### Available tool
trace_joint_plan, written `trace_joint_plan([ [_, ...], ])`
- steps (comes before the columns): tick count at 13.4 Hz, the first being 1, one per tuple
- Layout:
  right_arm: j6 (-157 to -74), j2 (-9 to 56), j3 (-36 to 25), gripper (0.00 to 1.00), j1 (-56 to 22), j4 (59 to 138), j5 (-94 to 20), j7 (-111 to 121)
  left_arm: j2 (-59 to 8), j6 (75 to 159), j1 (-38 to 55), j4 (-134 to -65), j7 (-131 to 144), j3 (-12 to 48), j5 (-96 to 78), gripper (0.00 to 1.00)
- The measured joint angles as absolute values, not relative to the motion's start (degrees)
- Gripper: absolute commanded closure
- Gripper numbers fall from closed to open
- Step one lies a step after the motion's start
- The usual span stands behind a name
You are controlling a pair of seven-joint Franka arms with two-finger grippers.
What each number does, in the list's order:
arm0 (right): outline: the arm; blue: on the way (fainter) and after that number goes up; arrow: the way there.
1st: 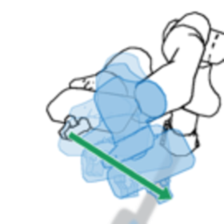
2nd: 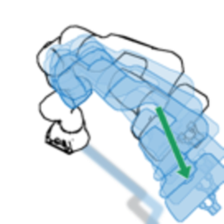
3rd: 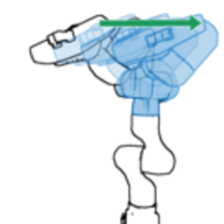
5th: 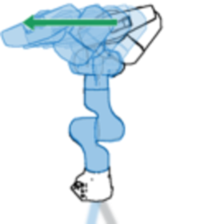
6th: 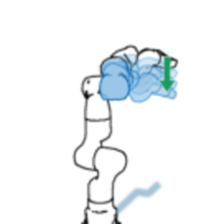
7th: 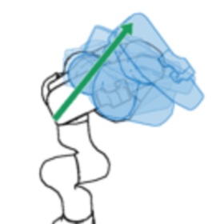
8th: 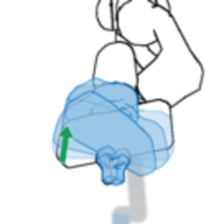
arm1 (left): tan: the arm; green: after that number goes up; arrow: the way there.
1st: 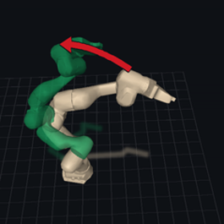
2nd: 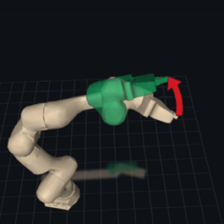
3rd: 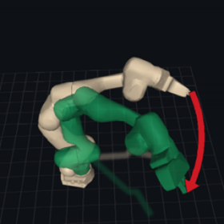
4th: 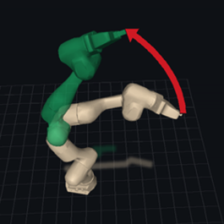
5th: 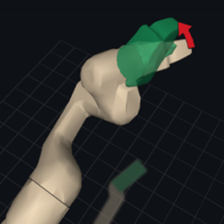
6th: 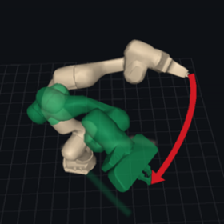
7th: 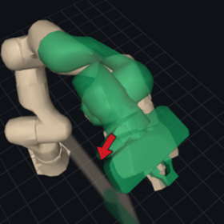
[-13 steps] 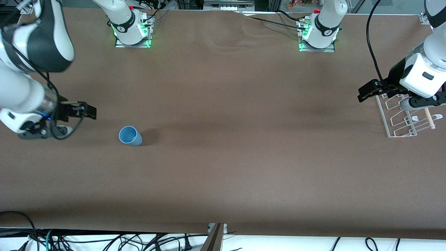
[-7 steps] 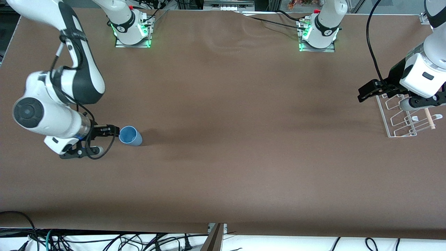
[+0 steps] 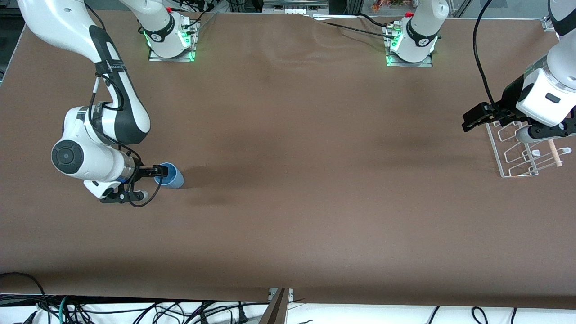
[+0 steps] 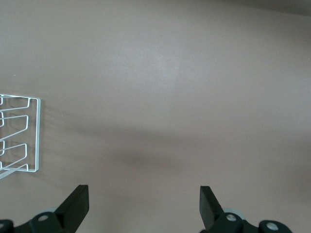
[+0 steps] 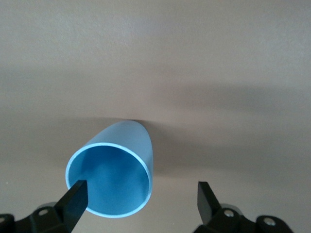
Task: Transfer cup to left arm and place on rack
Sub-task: 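Close the right gripper on the blue cup's base, then lift the cup with the right gripper while the left gripper approaches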
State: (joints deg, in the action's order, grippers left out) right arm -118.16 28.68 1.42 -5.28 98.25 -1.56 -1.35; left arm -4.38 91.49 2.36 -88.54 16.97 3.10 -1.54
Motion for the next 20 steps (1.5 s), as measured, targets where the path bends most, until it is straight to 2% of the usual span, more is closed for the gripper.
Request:
trace_joint_plan([
  [3, -118.9, 28.9, 1.4, 0.01, -5.2, 99.4, -1.6, -1.5, -4.4, 91.5, 2.4, -88.5, 17.0, 3.1, -1.5, 0.0],
  [4, -119.7, 29.0, 1.3, 0.06, -5.2, 99.9, -1.6, -1.4, -4.4, 91.5, 2.4, -88.5, 17.0, 3.1, -1.5, 0.0],
  [5, -121.0, 29.1, 1.3, 0.5, -5.2, 100.6, -1.6, -1.4, -4.4, 91.5, 2.4, -88.5, 17.0, 3.1, -1.5, 0.0],
  [6, -122.2, 29.3, 1.3, 0.79, -5.2, 101.3, -1.6, -1.4, -4.4, 91.5, 2.4, -88.5, 17.0, 3.1, -1.5, 0.0],
  [7, -122.8, 29.5, 1.3, 0.97, -5.2, 101.7, -1.6, -1.4, -4.4, 91.5, 2.4, -88.5, 17.0, 3.1, -1.5, 0.0],
  [8, -123.1, 29.7, 1.3, 1.0, -5.2, 102.0, -1.6, -1.4, -4.4, 91.5, 2.4, -88.5, 17.0, 3.1, -1.5, 0.0],
  [14, -123.5, 29.9, 1.3, 1.0, -5.1, 102.0, -2.1, -1.5, -4.4, 91.5, 2.4, -88.5, 17.0, 3.1, -1.5, 0.0],
  [18, -123.3, 29.8, 1.6, 1.0, -5.2, 99.4, -7.7, -1.5, -4.4, 91.5, 2.4, -88.5, 17.0, 3.1, -1.5, 0.0],
  [20, -120.4, 29.6, 2.4, 1.0, -5.4, 96.3, -12.9, -1.4, -4.4, 91.5, 2.4, -88.5, 17.0, 3.1, -1.5, 0.0],
])
